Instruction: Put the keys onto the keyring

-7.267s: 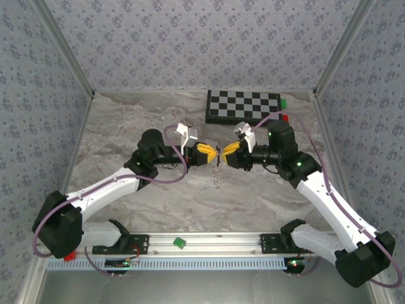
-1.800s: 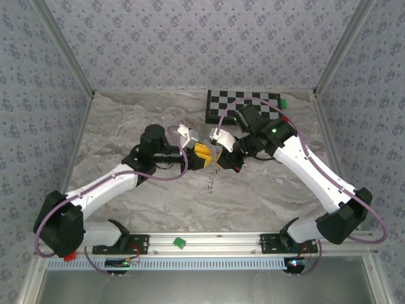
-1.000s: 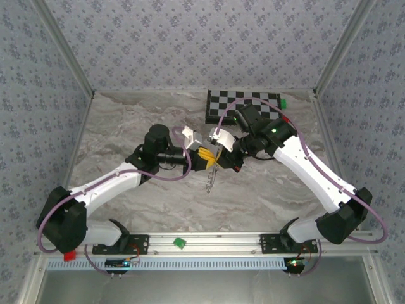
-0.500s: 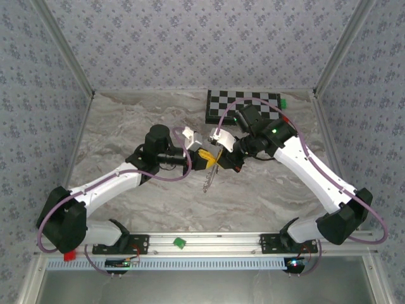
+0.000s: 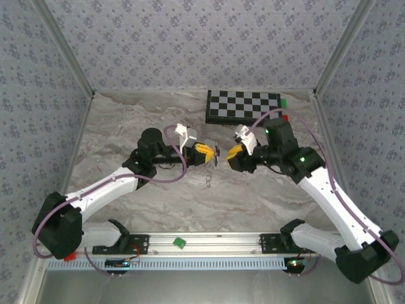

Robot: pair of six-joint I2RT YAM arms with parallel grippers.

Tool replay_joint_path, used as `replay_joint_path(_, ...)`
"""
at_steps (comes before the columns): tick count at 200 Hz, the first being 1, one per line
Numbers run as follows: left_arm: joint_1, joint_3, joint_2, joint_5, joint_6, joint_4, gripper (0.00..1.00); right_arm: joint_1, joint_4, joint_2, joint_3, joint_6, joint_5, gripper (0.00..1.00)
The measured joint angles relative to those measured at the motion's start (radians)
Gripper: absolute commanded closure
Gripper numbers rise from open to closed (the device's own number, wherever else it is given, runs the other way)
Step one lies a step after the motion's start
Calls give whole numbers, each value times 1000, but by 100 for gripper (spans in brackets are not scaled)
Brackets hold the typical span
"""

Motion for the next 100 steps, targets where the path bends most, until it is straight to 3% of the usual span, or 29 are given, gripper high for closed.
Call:
replay_joint_path(50,0,-35,0,-79,-121,184,100,-22,418,-117,-230,250,-38,71)
replay_joint_path(100,0,-41,3,-135,-180,298,100,-24,664,-85,-256,391,-62,72)
